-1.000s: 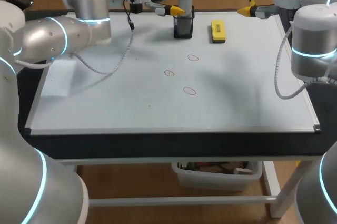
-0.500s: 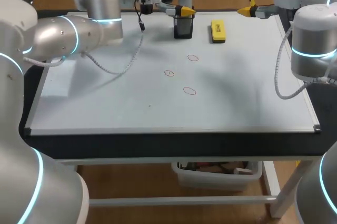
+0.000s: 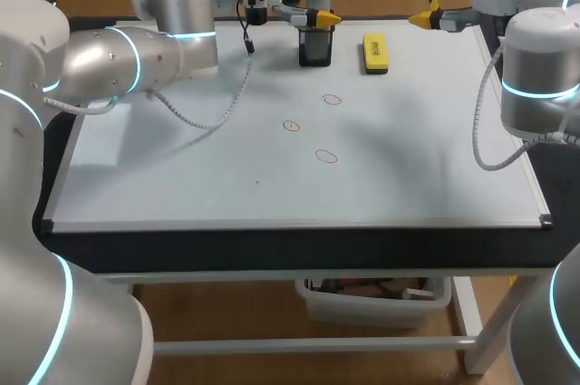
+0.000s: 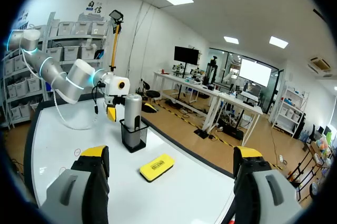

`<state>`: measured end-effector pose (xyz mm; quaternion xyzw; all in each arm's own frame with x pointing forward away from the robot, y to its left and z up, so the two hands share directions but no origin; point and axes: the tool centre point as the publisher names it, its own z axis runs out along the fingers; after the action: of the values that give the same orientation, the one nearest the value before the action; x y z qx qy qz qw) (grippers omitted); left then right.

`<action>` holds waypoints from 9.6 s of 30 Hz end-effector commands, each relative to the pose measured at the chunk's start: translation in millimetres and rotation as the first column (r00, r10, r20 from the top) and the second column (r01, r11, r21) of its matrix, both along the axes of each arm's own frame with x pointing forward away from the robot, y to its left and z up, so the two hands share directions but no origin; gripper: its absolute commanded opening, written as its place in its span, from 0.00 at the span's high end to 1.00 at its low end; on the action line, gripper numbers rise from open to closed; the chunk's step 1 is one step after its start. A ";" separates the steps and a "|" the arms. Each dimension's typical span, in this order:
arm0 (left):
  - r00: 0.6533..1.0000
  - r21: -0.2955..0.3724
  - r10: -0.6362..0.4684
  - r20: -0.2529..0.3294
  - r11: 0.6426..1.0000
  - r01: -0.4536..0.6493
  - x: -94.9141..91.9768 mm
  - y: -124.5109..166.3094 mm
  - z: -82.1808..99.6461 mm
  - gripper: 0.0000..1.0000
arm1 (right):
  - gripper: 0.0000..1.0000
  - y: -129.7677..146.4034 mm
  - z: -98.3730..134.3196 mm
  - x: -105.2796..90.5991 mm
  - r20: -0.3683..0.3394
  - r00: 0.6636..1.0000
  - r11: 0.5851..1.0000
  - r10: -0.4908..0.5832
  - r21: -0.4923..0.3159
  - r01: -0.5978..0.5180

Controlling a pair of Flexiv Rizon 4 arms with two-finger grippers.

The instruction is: Pick up the inspection probe, press it on each red-marked spot on the whiteboard one by one, put down the probe, pick up the eraser, and wipe off all the red marks.

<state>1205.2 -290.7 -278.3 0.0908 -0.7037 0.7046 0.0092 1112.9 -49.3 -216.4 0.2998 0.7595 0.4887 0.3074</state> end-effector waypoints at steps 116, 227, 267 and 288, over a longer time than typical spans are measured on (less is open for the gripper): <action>0.929 0.029 0.351 0.119 0.934 -0.357 -91.8 306.7 98.9 1.00 | 0.00 -0.3 0.0 0.4 -0.001 1.000 1.000 0.001 -0.001 -0.001; 0.930 0.041 0.353 0.105 0.932 -0.359 -89.1 310.0 93.9 1.00 | 0.00 48.1 -97.5 100.5 -0.808 0.233 -0.538 0.541 -0.545 -0.643; 0.930 0.041 0.353 0.105 0.932 -0.359 -89.1 310.0 93.9 1.00 | 0.00 65.7 -169.2 88.7 -0.719 -0.047 -0.680 0.694 -0.631 -0.373; 0.930 0.041 0.353 0.105 0.932 -0.359 -89.1 310.0 93.9 1.00 | 0.00 70.6 -198.6 92.5 -0.758 -0.143 -0.756 0.637 -0.577 -0.308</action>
<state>1116.9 20.1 -184.7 0.1830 -0.6970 0.6764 -0.1523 1199.1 18.7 -413.7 -0.7142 0.6995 -0.0086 0.0227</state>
